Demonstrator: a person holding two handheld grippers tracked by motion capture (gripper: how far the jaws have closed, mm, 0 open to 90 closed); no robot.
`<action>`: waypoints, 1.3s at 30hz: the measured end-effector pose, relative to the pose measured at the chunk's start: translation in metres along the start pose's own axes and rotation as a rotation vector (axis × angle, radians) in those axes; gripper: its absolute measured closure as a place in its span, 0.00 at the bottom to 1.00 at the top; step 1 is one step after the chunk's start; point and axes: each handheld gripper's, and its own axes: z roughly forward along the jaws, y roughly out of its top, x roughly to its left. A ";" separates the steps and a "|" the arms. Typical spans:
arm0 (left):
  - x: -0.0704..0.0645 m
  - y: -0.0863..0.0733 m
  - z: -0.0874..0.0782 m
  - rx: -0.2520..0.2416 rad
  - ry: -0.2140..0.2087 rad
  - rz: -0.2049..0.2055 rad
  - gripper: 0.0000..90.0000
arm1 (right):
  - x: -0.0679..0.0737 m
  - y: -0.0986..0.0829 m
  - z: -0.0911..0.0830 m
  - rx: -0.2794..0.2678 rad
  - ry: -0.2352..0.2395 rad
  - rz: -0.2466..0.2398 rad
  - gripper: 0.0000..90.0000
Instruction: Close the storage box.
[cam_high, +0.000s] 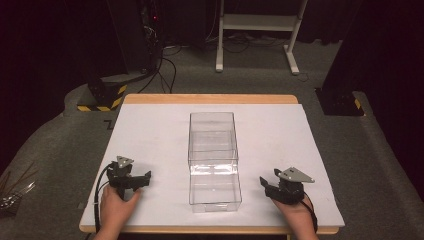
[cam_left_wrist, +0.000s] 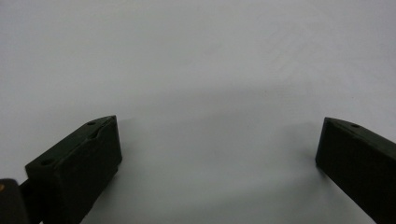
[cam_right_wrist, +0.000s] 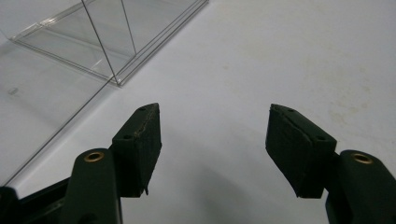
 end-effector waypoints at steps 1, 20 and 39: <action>0.000 0.000 0.000 0.000 0.000 0.000 0.01 | 0.001 0.000 -0.001 -0.001 0.001 -0.001 0.40; 0.000 0.000 0.000 -0.001 0.000 -0.001 0.01 | 0.013 0.008 -0.010 -0.025 0.033 -0.017 0.35; 0.000 0.000 0.000 0.000 0.000 0.000 0.01 | 0.029 0.017 -0.022 -0.074 0.082 -0.046 0.33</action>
